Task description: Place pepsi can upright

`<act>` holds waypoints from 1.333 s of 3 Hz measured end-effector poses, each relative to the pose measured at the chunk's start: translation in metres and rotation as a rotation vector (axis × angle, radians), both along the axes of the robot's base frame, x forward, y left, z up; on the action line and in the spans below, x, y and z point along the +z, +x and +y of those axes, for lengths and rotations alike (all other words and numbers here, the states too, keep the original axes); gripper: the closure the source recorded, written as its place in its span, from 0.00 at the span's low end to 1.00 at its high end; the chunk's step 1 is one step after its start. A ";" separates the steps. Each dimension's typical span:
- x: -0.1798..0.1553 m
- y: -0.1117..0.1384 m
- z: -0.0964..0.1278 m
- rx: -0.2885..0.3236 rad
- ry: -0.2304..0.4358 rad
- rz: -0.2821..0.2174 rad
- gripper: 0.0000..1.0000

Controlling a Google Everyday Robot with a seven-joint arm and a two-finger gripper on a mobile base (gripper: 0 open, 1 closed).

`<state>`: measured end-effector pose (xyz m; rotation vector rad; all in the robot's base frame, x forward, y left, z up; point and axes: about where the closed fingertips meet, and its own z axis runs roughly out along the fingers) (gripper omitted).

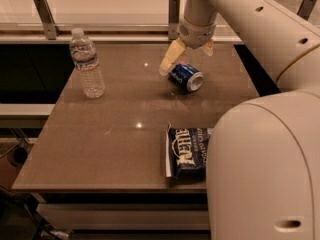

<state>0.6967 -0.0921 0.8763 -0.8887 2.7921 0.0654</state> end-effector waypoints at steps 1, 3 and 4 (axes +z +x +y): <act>-0.009 0.006 -0.002 -0.002 0.007 0.015 0.00; -0.019 0.008 0.007 0.029 0.008 0.034 0.40; -0.026 0.008 0.014 0.051 0.000 0.050 0.64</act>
Offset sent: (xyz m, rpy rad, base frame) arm 0.0035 -0.0014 -0.0147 0.0074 0.0581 0.0176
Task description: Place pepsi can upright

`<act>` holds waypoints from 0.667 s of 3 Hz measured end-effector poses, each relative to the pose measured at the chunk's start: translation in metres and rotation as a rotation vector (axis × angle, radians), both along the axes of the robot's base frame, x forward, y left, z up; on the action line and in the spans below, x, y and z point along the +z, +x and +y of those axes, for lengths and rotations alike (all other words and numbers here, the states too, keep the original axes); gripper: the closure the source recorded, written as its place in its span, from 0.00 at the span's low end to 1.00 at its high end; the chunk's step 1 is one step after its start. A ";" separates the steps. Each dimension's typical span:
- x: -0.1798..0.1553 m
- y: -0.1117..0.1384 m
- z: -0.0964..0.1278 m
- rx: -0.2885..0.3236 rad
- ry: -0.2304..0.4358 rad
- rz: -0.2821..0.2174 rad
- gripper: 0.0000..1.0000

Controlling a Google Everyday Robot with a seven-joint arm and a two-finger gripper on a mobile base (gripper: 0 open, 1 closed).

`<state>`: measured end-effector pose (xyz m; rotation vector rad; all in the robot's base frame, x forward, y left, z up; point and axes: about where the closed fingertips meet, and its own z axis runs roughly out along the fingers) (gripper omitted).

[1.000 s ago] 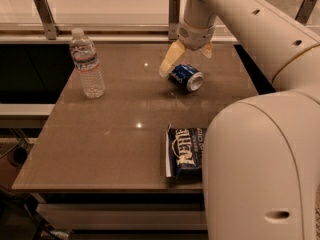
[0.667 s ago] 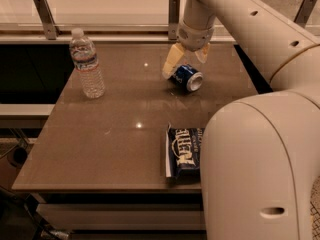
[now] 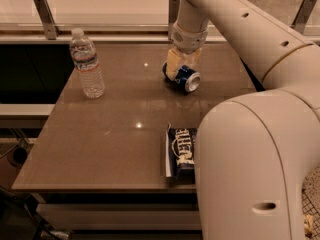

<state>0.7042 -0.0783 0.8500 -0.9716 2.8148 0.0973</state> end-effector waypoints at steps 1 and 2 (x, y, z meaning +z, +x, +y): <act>-0.002 0.004 0.002 0.000 0.004 -0.008 0.87; -0.004 0.006 0.004 0.001 0.007 -0.013 1.00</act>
Offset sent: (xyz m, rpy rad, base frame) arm 0.0031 0.0020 -0.0022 0.0037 -0.0071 0.0005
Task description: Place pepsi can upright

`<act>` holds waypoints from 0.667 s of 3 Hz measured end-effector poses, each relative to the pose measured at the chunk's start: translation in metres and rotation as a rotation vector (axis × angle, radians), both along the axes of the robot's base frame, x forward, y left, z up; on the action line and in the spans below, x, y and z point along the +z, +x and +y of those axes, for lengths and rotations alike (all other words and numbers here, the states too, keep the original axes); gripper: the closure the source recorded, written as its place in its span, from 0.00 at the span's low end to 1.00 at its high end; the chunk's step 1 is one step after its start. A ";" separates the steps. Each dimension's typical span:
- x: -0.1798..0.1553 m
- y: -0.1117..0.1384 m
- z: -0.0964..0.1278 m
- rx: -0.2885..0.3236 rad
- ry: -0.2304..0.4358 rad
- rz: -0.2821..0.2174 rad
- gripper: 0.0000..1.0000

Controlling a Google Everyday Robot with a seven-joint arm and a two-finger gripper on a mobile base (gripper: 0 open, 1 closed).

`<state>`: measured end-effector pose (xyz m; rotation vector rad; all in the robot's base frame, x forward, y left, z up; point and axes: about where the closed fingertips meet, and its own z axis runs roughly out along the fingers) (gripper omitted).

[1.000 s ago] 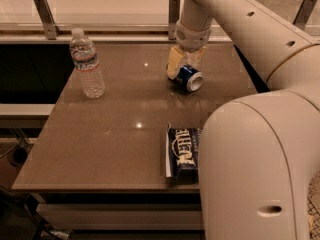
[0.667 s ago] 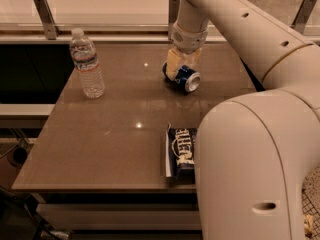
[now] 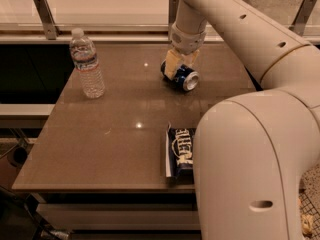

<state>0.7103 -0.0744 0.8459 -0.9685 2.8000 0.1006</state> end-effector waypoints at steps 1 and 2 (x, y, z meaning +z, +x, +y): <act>0.000 0.000 0.000 0.000 0.000 0.000 1.00; 0.006 0.000 -0.006 -0.014 -0.005 -0.023 1.00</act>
Offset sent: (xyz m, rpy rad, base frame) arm -0.0097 -0.0184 0.0203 -0.0196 -0.0438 -0.0364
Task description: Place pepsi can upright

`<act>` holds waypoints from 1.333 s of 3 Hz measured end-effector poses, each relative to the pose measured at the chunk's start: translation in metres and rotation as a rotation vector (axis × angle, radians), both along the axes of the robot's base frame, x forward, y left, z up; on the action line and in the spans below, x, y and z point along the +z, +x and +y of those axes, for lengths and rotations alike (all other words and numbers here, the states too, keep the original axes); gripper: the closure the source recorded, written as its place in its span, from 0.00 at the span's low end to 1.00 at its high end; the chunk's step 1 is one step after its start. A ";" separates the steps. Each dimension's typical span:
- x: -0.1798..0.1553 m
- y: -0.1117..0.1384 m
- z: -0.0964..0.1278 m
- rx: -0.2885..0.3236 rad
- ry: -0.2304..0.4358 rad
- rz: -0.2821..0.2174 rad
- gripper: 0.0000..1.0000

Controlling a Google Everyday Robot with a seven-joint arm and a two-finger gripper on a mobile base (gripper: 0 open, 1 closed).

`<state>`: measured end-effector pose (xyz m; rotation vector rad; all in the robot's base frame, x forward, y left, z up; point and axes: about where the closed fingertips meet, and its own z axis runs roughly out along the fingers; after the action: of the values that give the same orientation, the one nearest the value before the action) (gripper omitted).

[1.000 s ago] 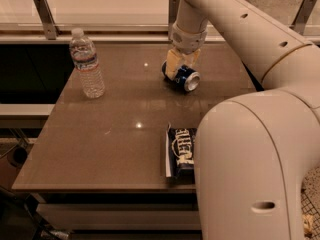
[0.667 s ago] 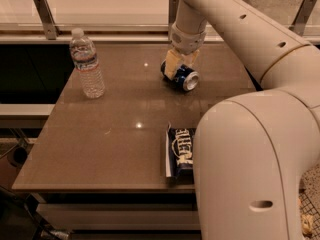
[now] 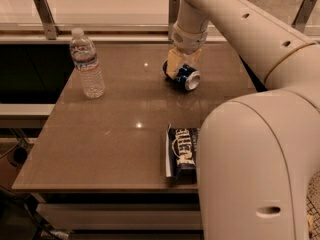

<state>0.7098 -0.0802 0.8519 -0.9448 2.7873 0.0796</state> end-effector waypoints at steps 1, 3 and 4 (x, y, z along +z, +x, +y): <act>0.011 -0.007 -0.013 -0.030 0.013 -0.041 1.00; 0.024 -0.032 -0.048 -0.034 0.208 -0.217 1.00; 0.038 -0.028 -0.066 -0.039 0.315 -0.347 1.00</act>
Offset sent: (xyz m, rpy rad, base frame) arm -0.0326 -0.0601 0.0422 0.2440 -0.2908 -0.0607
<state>0.6819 -0.1462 0.8904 -0.7444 2.3822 0.3075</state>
